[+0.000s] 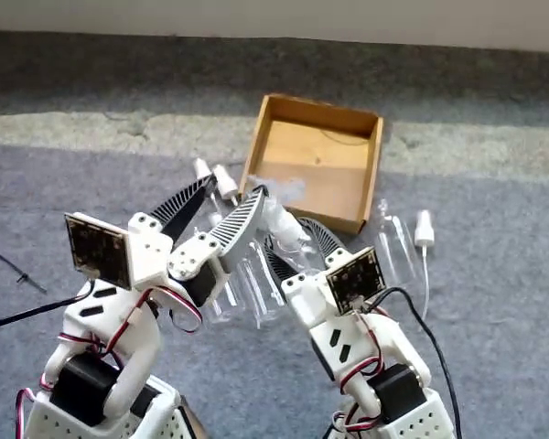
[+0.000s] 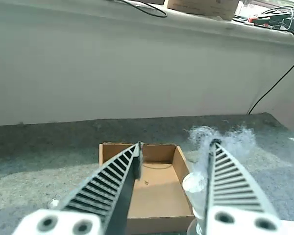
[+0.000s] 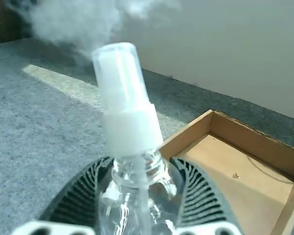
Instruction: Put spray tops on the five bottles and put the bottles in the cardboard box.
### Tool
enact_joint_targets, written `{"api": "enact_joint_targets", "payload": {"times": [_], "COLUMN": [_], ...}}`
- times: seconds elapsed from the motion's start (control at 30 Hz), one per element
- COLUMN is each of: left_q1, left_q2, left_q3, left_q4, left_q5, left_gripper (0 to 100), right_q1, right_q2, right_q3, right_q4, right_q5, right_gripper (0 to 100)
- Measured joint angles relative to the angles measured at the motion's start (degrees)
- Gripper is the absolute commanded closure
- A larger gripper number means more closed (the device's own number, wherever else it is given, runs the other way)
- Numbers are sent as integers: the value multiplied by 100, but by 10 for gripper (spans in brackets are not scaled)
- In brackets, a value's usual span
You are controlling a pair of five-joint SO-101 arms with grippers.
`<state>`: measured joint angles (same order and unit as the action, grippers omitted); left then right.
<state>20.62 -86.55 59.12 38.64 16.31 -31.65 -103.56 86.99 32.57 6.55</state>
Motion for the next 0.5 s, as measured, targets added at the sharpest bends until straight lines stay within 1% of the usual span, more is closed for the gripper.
{"api": "enact_joint_targets", "payload": {"times": [0.2,0.33,0.5], "left_q1": [-9,-9,475], "left_q2": [9,475,949], "left_q3": [62,62,62], "left_q4": [-53,-114,-220], "left_q5": [-9,-9,-9], "left_gripper": [787,787,787], "right_q1": [0,0,0], "right_q2": [0,0,0], "right_q3": [0,0,9], "right_q4": [0,0,0], "right_q5": [0,0,0], "right_gripper": [995,995,995]}}
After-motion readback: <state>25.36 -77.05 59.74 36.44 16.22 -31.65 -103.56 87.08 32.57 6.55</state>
